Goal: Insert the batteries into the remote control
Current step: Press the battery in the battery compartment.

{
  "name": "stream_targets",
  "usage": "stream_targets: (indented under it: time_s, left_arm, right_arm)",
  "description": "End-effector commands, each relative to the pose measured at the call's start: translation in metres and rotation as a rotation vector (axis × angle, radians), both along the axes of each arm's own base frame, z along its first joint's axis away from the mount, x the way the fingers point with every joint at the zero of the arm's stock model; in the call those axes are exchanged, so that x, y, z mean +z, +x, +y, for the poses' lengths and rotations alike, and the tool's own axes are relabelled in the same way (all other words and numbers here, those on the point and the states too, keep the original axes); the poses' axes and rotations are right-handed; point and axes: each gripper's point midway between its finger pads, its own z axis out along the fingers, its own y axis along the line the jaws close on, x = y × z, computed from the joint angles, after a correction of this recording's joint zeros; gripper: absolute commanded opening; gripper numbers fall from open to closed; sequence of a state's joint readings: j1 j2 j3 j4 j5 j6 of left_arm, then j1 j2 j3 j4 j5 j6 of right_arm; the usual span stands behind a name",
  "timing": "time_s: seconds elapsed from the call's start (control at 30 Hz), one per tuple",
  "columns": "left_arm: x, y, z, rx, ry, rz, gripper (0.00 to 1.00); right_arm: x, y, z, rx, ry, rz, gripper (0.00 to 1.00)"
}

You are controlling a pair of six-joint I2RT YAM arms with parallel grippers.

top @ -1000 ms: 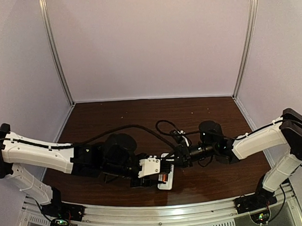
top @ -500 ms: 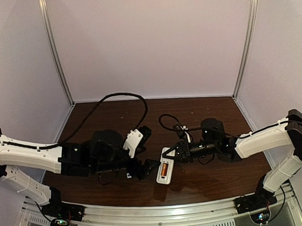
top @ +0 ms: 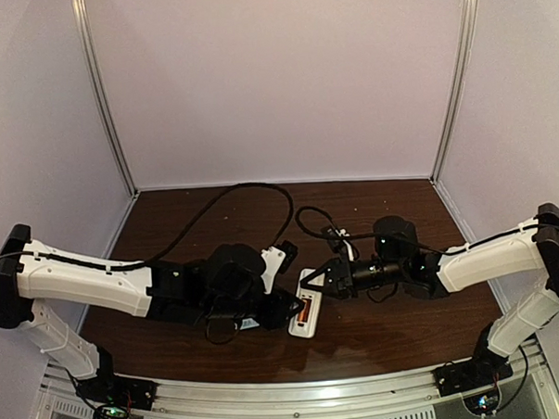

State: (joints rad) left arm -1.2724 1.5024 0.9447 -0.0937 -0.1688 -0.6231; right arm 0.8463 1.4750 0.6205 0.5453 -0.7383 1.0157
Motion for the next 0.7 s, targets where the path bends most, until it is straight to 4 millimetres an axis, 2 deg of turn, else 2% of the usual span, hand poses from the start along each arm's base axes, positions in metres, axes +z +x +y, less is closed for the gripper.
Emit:
stream_targets:
  time_s: [0.0, 0.1, 0.2, 0.33, 0.4, 0.53, 0.6, 0.67]
  left_arm:
    - [-0.004, 0.002, -0.007, -0.002, 0.012, 0.034, 0.48]
    - [-0.005, -0.001, -0.012, -0.026, 0.009, 0.041, 0.54]
    - [-0.01, 0.0, -0.012, -0.027, 0.025, 0.04, 0.54]
    - [-0.018, 0.008, -0.004, 0.019, 0.06, 0.047, 0.43]
    - [-0.017, 0.012, 0.0, 0.027, 0.054, 0.056, 0.41]
    - [-0.011, 0.015, 0.004, -0.012, 0.046, 0.067, 0.7]
    - [-0.009, 0.021, 0.014, -0.013, 0.067, 0.059, 0.79]
    - [-0.012, 0.037, 0.037, 0.037, 0.105, 0.062, 0.83]
  right_arm:
    - [0.022, 0.004, 0.003, -0.005, 0.048, -0.056, 0.0]
    - [0.022, 0.005, 0.003, -0.006, 0.051, -0.06, 0.0]
    - [0.023, 0.005, 0.003, -0.004, 0.056, -0.062, 0.0]
    - [0.024, 0.004, 0.003, -0.001, 0.057, -0.067, 0.0]
    - [0.022, 0.004, 0.003, 0.0, 0.049, -0.067, 0.0]
    - [0.013, 0.013, -0.006, -0.029, 0.027, -0.056, 0.0]
    - [0.008, 0.02, -0.015, -0.052, 0.023, -0.042, 0.0]
    - [0.002, 0.027, -0.027, -0.079, 0.009, -0.031, 0.0]
